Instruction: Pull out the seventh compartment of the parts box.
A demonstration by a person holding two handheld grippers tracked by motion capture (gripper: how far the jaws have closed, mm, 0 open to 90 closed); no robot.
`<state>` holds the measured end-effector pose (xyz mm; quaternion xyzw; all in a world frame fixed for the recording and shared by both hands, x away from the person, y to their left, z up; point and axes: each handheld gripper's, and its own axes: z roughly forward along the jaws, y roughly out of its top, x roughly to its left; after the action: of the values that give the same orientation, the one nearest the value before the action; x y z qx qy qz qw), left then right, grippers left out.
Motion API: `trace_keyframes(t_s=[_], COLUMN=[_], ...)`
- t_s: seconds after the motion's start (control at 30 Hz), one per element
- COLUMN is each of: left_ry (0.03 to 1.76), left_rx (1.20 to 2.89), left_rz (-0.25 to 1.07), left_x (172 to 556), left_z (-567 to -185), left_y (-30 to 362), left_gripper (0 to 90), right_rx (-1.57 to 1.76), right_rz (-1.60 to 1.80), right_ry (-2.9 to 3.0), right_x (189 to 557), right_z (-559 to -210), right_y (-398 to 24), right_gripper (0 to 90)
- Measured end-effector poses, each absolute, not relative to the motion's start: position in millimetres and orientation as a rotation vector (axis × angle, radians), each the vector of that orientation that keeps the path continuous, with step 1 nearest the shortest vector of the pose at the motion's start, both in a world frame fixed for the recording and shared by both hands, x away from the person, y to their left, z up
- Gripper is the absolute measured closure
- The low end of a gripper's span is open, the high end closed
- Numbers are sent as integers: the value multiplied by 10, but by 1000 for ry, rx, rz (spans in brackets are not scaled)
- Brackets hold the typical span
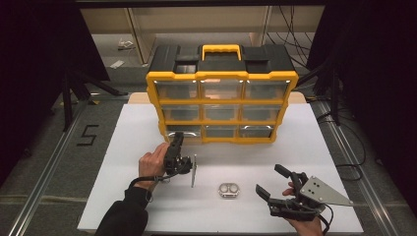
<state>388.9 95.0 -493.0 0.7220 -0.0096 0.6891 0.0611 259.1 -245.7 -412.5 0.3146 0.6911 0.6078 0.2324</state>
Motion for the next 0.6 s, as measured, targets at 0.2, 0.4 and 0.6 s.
trace_keyframes(t_s=[0.2, 0.4, 0.6], left_ry=[-44, -45, -63], left_rx=[2191, 2189, 2189], left_rz=[2092, 2080, 2082], left_x=[3851, 3812, 3770], left_z=[-4917, -4919, -4909], left_y=[949, 961, 966], left_gripper=[785, 785, 785], right_rx=[861, 865, 864], right_rz=[1671, 1670, 1669], right_ry=[1894, 1898, 1897], right_x=[2591, 2591, 2593], right_z=[-4125, -4124, -4124], right_y=[-2449, -2456, -2456], right_gripper=[155, 155, 155])
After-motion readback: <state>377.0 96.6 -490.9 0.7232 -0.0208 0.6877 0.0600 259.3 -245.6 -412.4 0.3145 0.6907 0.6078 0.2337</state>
